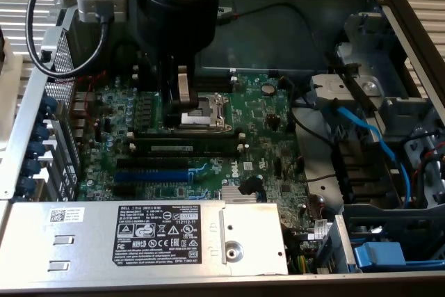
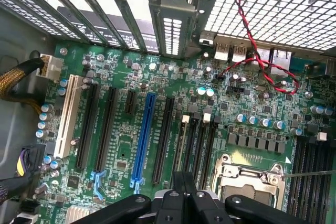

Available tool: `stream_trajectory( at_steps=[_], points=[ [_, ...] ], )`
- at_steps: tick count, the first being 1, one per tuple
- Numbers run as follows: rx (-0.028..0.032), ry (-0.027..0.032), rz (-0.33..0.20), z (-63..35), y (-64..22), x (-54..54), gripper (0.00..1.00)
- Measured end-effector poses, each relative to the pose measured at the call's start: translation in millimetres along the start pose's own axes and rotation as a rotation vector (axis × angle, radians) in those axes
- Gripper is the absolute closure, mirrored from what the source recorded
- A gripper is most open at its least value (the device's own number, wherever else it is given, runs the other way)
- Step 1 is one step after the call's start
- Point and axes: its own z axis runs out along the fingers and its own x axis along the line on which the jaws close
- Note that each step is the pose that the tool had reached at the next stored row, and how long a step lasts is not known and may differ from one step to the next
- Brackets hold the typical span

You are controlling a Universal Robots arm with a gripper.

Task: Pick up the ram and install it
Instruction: 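Press down the ram until it locks into place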

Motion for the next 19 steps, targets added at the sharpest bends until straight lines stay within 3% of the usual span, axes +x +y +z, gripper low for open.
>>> stream_trajectory(
  at_steps=[7, 19],
  points=[
    [-0.0001, -0.0012, 0.014, -0.6, -11.2, 1.7, 0.9],
    [-0.0037, -0.0149, 0.205, 1.4, -11.4, 1.7, 0.9]
  ],
)
